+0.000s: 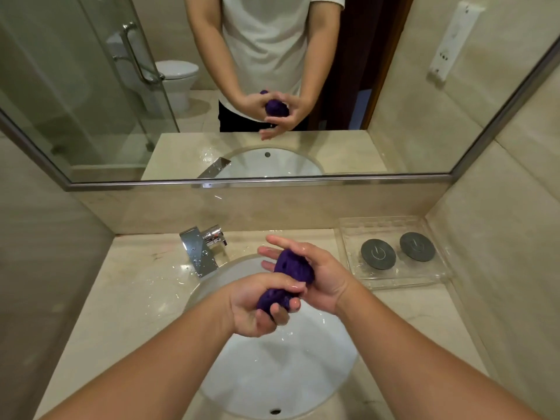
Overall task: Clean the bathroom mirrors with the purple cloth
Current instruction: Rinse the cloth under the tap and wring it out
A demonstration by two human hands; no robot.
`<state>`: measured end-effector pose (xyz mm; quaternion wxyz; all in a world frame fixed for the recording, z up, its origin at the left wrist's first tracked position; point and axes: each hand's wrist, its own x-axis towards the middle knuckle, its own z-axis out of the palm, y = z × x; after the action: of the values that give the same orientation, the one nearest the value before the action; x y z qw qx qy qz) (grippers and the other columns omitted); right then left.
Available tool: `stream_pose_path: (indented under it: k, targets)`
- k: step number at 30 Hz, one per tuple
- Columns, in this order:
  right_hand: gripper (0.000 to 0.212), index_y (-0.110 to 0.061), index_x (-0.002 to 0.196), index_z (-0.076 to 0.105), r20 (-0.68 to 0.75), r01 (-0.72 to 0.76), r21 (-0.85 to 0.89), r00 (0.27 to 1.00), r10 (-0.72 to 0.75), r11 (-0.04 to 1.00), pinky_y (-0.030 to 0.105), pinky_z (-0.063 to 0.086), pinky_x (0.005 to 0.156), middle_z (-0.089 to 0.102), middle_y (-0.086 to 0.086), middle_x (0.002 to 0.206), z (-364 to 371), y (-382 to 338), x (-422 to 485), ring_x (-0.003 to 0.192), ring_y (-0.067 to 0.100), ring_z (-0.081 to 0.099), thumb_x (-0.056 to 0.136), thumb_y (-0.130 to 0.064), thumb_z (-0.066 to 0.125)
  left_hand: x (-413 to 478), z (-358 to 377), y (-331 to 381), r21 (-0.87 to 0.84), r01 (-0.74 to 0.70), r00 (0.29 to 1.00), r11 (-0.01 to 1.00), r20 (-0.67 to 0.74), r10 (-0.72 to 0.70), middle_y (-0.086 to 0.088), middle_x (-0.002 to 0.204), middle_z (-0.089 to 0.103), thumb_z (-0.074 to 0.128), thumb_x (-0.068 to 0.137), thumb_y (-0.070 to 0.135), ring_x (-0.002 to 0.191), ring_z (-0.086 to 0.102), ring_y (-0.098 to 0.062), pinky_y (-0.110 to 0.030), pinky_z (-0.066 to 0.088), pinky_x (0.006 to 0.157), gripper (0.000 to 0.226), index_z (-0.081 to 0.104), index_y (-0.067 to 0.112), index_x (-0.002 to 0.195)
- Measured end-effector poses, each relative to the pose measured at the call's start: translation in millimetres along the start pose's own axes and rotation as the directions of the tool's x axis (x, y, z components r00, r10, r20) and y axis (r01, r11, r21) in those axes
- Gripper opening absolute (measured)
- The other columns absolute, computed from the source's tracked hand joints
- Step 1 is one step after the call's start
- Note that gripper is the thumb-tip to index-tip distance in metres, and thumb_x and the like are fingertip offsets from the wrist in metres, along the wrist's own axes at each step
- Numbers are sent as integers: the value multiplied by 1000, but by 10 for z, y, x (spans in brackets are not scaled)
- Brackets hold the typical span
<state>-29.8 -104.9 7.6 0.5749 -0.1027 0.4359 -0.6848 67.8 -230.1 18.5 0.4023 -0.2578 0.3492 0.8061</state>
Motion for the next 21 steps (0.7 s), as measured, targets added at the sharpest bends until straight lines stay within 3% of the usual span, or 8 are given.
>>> stream_pose_path:
  k: [2,4,7,9,13,18,19,21]
  targets:
    - [43,-14,105,78,70,42,95,996,-49,995,46,40,112,68,13,126,57,31,23,123,33,61,73,-43,81,37,83,-25,-47,19,997,999,77,-16,6,56,50,77,67,25,35,44,-3,-11,24,27,25,54,18,73]
    - [42,-13,76,76,82,88,137,992,-100,987,49,39,109,75,8,92,81,-10,6,101,30,72,66,-53,87,37,124,-20,-35,33,994,999,106,-29,8,49,44,75,69,27,34,41,-3,-12,23,28,26,51,19,67]
    - [56,-17,50,49,-74,86,161,994,-75,983,48,49,94,52,2,53,104,-108,30,61,26,65,59,-52,91,13,148,40,122,36,999,992,-23,-34,9,50,42,75,70,25,36,37,-2,-13,20,30,24,52,21,67]
    - [59,-20,45,37,-261,25,94,965,1,995,38,52,74,40,2,46,140,-106,112,48,24,52,63,-42,89,36,143,56,263,44,978,964,-209,12,6,55,44,71,75,19,39,35,-5,-14,19,32,23,48,20,75]
    - [47,-20,45,37,-548,-69,67,831,94,995,25,39,46,33,3,44,175,76,237,39,22,39,78,-17,70,159,184,14,566,193,864,801,-485,135,5,52,48,63,76,14,39,41,-8,-14,21,38,17,47,19,74]
    - [15,-8,64,48,-760,-131,-19,646,70,991,25,34,45,38,7,46,118,308,264,39,21,35,76,-10,56,446,206,-136,847,367,734,384,-517,440,-2,76,59,58,89,18,59,54,-15,-22,41,48,7,55,17,82]
    - [12,-6,66,49,-782,-153,-61,622,48,986,28,35,48,41,9,47,115,323,262,42,21,36,75,-10,55,485,195,-171,852,372,704,369,-518,486,0,76,57,58,88,19,65,56,-17,-24,40,52,6,55,18,83]
    - [11,-6,66,52,-806,-172,-164,591,-32,971,33,34,55,45,15,54,117,305,279,49,23,39,76,-11,55,514,176,-223,824,303,649,479,-546,529,2,76,58,60,82,22,65,55,-17,-25,40,55,5,56,18,82]
